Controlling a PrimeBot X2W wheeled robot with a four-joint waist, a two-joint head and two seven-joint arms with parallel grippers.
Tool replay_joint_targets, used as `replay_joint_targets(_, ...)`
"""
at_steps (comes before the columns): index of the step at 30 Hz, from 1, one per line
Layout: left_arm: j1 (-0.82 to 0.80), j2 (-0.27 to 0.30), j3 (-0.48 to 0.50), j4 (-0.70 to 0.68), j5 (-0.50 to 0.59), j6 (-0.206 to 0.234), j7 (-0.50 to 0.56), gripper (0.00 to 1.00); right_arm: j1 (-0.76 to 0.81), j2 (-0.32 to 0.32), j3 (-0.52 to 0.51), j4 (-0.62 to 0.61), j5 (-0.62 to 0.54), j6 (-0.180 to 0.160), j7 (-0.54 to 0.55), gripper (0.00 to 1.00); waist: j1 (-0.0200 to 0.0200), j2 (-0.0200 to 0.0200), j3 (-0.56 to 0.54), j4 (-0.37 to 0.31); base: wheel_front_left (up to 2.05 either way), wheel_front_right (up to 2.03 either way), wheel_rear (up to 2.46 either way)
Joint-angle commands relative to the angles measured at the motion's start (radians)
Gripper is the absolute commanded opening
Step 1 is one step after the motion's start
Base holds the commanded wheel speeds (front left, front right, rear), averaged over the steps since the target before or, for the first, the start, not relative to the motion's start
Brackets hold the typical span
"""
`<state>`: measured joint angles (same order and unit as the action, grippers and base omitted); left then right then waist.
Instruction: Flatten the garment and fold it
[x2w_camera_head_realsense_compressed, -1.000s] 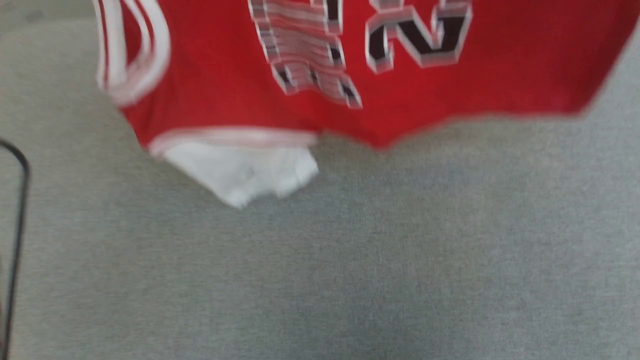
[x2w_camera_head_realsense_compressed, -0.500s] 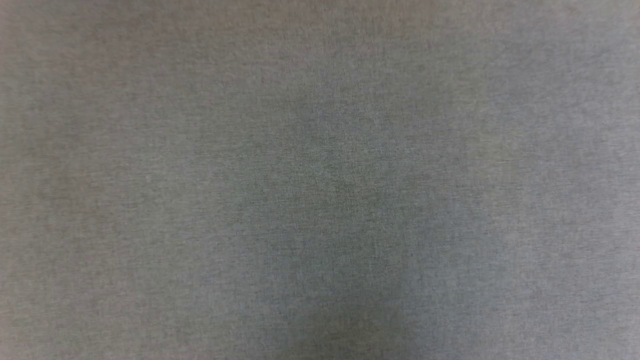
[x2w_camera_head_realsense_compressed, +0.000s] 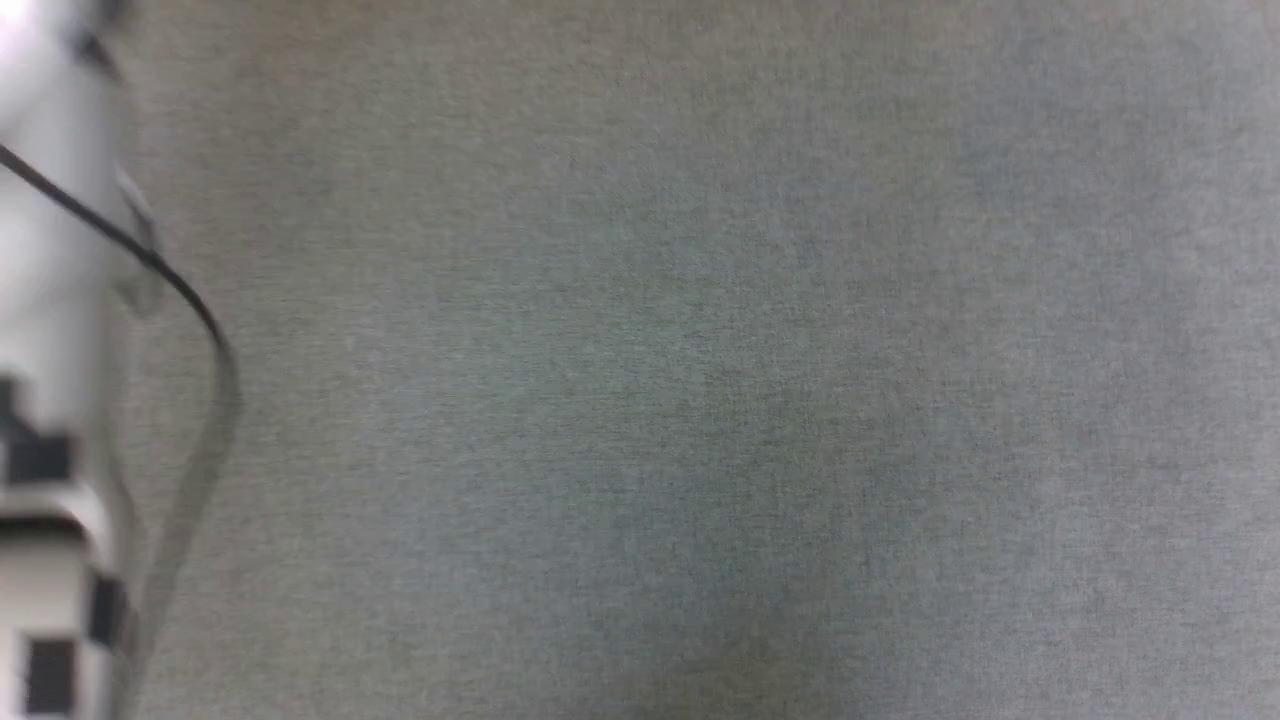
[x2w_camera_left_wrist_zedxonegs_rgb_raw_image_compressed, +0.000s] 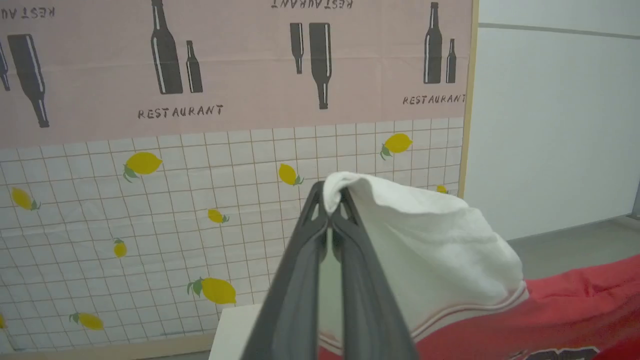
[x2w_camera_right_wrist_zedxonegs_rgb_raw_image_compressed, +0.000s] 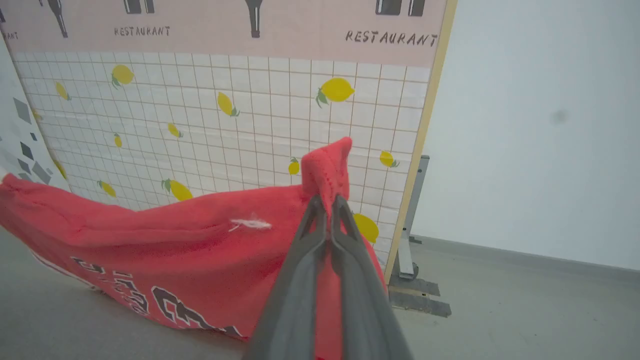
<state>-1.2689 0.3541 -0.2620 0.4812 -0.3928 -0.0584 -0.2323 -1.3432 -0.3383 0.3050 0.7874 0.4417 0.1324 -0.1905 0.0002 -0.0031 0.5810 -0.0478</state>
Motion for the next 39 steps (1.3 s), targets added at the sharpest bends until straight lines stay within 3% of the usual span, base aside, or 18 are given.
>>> replay_joint_targets(1, 0.096, -0.013, -0.006, -0.016, 0.001, 0.011, -0.012, 0.0, 0.072, 0.0, 0.022, 0.011, 0.012, -0.002, -0.015, 0.0, -0.0002, 0.0031, -0.069, 0.034, 0.0, 0.0, 0.0)
replay_joint_targets(5, 0.323, -0.039, -0.036, -0.06, -0.011, 0.018, -0.021, 0.0, 0.232, -0.024, 0.067, 0.009, 0.049, -0.002, -0.033, 0.0, -0.0002, 0.0031, -0.151, 0.072, 0.0, 0.0, 0.0)
replay_joint_targets(12, 0.646, -0.025, -0.084, -0.141, -0.032, 0.026, 0.01, 0.0, 0.498, -0.077, 0.127, -0.037, 0.135, -0.002, -0.039, 0.0, -0.0002, 0.0031, -0.285, 0.121, 0.0, 0.0, 0.0)
replay_joint_targets(20, 0.977, 0.08, -0.119, -0.295, -0.063, 0.048, 0.16, 0.0, 0.744, -0.155, 0.185, -0.163, 0.252, -0.002, -0.014, 0.0, -0.0002, 0.0031, -0.406, 0.153, 0.0, 0.0, 0.0)
replay_joint_targets(29, 1.231, 0.199, -0.138, -0.517, -0.127, 0.063, 0.355, 0.0, 0.954, -0.26, 0.231, -0.315, 0.276, -0.002, 0.058, 0.0, -0.0002, 0.0031, -0.476, 0.167, 0.0, 0.0, 0.0)
replay_joint_targets(39, 1.411, 0.264, -0.175, -0.677, -0.261, 0.061, 0.562, 0.0, 1.2, -0.315, 0.18, -0.453, 0.411, -0.002, 0.272, 0.0, -0.0002, 0.0031, -0.52, 0.169, 0.0, 0.0, 0.0)
